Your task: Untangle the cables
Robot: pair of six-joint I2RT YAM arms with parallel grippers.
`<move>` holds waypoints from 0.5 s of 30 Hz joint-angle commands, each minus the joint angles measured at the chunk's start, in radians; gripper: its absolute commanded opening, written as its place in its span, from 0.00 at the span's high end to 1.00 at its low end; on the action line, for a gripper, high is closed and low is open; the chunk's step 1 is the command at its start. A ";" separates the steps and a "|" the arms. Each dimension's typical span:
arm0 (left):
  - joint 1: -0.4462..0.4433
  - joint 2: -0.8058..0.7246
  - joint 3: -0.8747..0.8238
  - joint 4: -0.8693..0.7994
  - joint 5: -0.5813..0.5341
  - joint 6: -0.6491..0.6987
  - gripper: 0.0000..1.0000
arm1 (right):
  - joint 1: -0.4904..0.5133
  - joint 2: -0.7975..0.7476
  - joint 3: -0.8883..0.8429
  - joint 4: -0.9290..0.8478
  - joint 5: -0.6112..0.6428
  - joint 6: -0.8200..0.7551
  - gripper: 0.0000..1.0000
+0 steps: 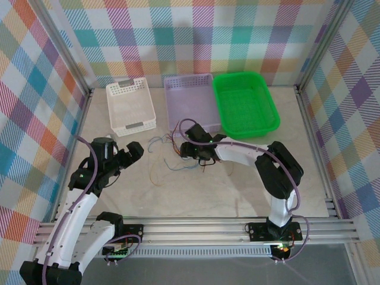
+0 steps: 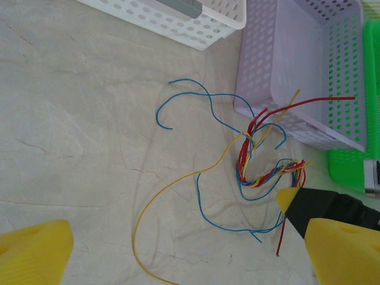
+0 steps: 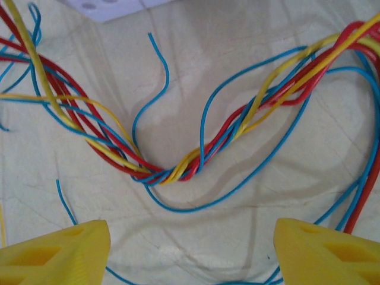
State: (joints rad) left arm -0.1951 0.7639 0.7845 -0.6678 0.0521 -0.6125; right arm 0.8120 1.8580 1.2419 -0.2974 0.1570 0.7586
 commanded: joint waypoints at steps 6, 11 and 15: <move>-0.013 -0.012 0.032 -0.018 0.005 0.018 0.00 | 0.005 0.097 0.114 -0.038 0.056 0.039 0.30; -0.015 0.002 0.039 -0.023 0.008 0.022 0.00 | 0.006 0.146 0.145 -0.042 0.053 0.046 0.31; -0.017 0.000 0.038 -0.024 0.005 0.025 0.00 | 0.005 0.164 0.152 -0.047 0.066 0.050 0.32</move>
State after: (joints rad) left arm -0.2008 0.7666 0.7883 -0.6796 0.0521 -0.6090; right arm 0.8120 2.0087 1.3655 -0.3172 0.2020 0.7921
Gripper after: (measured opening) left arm 0.997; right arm 0.680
